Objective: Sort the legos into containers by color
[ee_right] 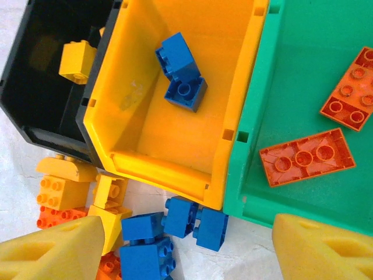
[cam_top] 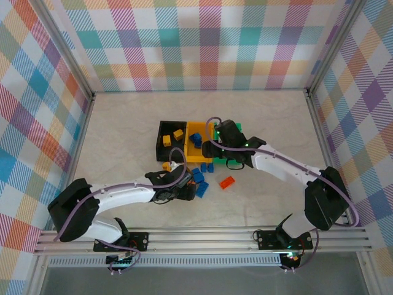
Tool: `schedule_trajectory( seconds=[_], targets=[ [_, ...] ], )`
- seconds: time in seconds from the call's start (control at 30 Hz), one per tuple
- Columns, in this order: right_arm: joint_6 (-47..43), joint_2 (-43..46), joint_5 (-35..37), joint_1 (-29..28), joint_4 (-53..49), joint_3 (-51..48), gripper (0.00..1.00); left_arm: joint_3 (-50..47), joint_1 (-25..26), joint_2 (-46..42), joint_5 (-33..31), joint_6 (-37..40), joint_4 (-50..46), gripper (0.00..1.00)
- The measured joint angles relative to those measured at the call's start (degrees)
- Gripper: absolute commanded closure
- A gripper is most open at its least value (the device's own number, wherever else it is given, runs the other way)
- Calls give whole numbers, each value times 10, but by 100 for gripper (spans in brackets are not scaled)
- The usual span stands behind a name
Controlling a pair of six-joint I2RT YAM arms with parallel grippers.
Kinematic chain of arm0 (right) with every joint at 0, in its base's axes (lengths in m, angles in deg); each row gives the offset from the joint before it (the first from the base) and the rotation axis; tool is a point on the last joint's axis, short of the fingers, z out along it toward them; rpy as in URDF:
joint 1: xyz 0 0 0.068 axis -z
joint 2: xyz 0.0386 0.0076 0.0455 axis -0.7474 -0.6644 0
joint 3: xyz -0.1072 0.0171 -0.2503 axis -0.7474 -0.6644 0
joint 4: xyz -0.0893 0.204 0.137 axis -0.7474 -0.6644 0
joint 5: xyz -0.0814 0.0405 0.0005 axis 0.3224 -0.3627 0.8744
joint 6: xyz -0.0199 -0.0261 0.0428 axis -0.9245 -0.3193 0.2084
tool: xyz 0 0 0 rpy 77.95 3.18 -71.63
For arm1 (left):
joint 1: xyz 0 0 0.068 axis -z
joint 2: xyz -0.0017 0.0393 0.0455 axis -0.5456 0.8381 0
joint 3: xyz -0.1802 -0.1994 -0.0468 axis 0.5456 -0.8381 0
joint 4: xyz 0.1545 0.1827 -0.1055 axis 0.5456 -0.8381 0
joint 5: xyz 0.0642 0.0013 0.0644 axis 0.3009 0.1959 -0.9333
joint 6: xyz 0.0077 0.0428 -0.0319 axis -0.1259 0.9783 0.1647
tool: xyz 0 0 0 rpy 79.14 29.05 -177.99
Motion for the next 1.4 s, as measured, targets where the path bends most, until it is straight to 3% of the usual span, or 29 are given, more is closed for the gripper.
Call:
schedule_trajectory(
  seconds=[0.23, 0.47, 0.7, 1.13, 1.4],
  targets=[
    [0, 16, 4, 0, 11, -7, 24, -15, 1, -9, -22, -20, 16, 14],
    [2, 19, 4, 0, 18, -20, 24, -81, 1, -117, -47, -41, -74, 14],
    [2, 19, 4, 0, 24, -24, 24, -81, 1, -216, -40, -51, -123, 6],
    [4, 36, 6, 0, 23, -33, 23, -1, 1, 21, -27, -31, -31, 6],
    [4, 50, 11, 0, 24, -34, 23, -9, 1, 47, -40, -34, -14, 24]
  ],
)
